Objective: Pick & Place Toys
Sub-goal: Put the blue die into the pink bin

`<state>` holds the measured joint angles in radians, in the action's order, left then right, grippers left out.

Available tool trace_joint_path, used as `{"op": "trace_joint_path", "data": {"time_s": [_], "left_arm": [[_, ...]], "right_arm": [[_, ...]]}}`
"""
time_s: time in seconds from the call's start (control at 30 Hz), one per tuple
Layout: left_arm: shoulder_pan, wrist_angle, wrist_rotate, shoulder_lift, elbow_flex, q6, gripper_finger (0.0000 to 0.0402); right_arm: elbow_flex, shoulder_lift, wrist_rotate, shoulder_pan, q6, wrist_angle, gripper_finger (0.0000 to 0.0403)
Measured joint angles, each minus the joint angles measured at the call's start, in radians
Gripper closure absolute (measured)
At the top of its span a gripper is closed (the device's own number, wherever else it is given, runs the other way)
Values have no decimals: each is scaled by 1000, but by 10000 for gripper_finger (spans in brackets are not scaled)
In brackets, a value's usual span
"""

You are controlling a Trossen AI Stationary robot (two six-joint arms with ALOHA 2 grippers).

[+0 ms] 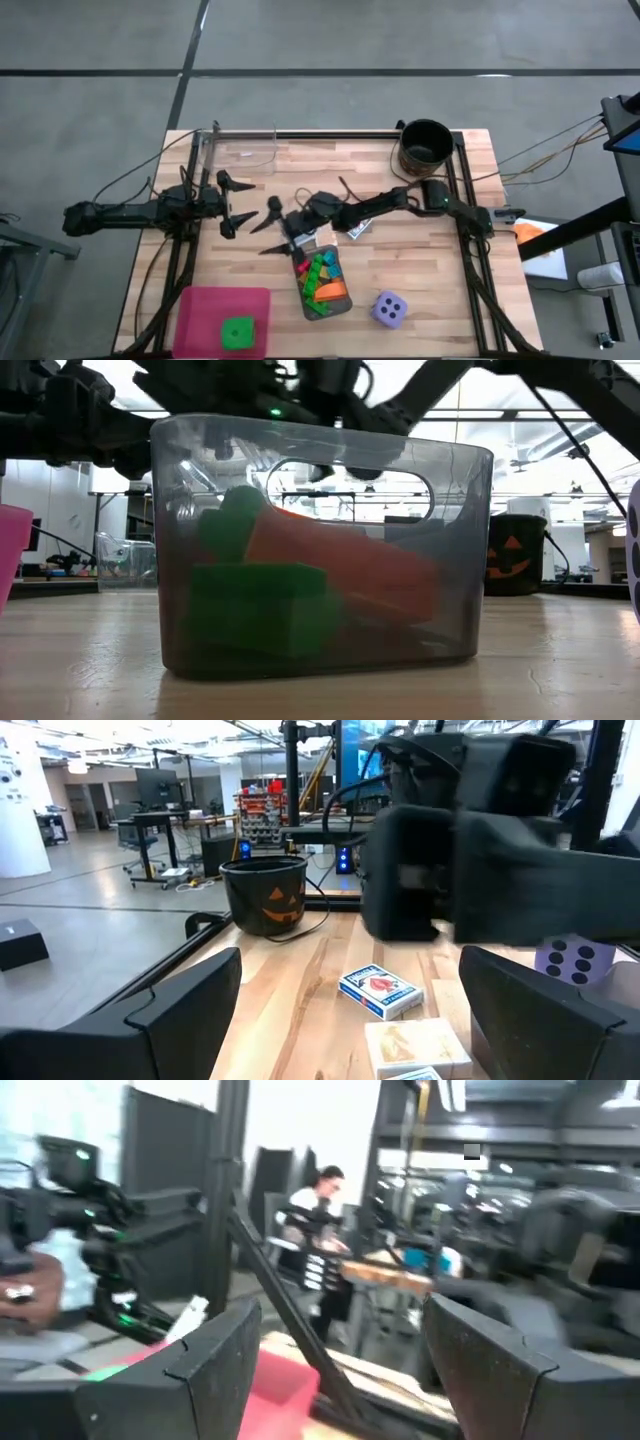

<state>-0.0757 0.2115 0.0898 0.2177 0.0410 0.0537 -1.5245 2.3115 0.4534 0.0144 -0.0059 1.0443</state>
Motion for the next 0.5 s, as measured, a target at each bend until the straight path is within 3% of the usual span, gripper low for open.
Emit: {"op": "trace_joint_path", "data": {"time_s": [0.3,0.5], "left_arm": [[0,-5,0,2,0,-7,25],[0,-6,0,2,0,-12,25]], "right_arm": [[469,-339,-216,24,-107,-32,126],[693,-648,-454,109,-92,-389,126]]}}
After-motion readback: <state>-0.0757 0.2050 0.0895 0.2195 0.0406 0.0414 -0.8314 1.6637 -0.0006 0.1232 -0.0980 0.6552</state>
